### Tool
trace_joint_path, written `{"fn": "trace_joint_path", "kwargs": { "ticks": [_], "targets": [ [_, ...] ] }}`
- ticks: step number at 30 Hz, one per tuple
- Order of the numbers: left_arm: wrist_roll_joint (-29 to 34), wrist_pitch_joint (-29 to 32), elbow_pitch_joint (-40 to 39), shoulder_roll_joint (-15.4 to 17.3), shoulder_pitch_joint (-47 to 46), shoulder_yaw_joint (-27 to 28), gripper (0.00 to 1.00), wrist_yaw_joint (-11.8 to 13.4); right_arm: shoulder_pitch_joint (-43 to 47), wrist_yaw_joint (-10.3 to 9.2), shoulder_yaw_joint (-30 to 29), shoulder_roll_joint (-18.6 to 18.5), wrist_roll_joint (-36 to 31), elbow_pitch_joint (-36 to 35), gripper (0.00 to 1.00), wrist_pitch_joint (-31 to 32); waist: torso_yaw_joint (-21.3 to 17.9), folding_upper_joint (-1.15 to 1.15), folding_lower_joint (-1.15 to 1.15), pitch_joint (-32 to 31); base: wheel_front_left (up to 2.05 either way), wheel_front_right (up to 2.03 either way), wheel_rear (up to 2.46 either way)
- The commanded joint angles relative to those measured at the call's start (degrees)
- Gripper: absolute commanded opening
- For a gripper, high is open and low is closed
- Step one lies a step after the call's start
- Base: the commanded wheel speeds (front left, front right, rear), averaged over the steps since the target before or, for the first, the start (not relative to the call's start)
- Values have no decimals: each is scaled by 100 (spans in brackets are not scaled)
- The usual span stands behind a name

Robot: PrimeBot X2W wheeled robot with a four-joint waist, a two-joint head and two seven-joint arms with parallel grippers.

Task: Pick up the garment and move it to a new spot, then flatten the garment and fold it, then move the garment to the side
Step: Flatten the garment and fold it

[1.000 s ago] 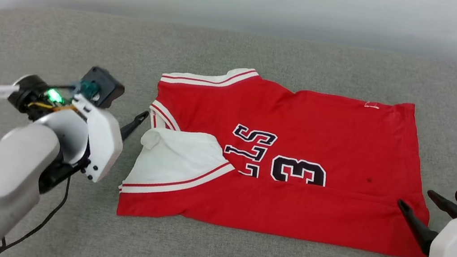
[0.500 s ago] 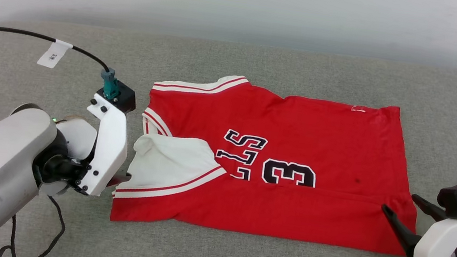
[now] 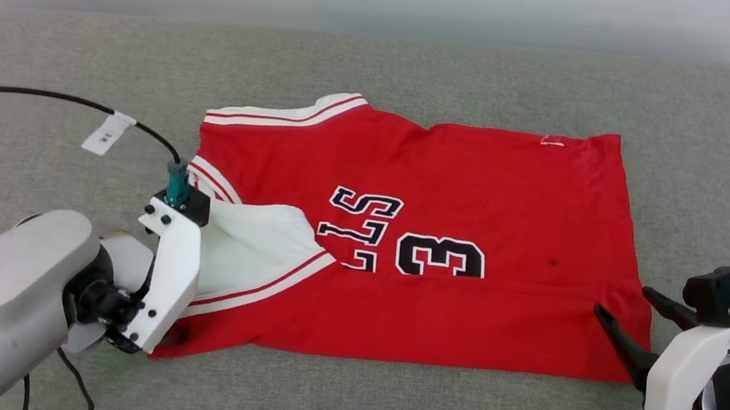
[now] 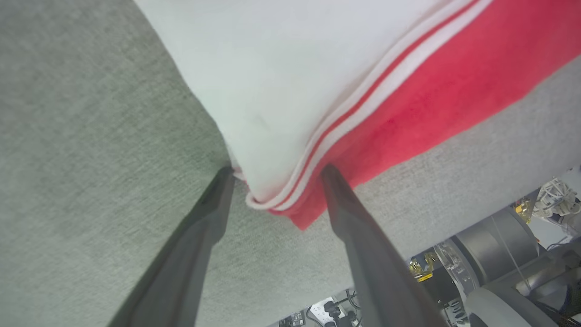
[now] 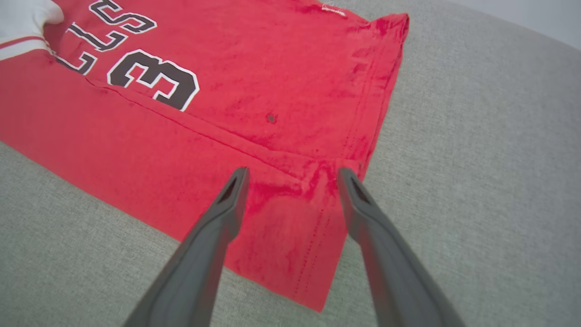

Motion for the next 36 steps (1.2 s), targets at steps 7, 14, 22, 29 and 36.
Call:
{"fn": "trace_joint_path", "kwargs": {
  "ticks": [7, 14, 22, 29, 36],
  "targets": [
    [34, -177, 197, -123, 334, -156, 0, -91, -245, -4, 16, -26, 84, 35, 100, 49, -117, 0, 0, 99, 0, 0, 0],
    [5, -340, 42, -108, 294, -162, 0, -259, -641, -4, 85, -551, 254, -259, 100, 706, -48, 0, 0, -49, 0, 0, 0],
    [41, -474, -258, -3, 106, -160, 0, -336, -1041, -4, 635, -1379, 1027, -496, 100, 2945, 116, 0, 0, -53, 0, 0, 0],
    [149, -566, -389, -47, -76, -212, 0, -354, -956, -4, 691, -1230, 1199, -21, 100, 3752, 277, 0, 0, 177, 0, 0, 0],
    [189, -658, -451, -29, -192, -268, 0, -364, -760, -4, 763, -696, 1163, 534, 100, 3417, 379, 0, 0, 446, 0, 0, 0]
  ]
}}
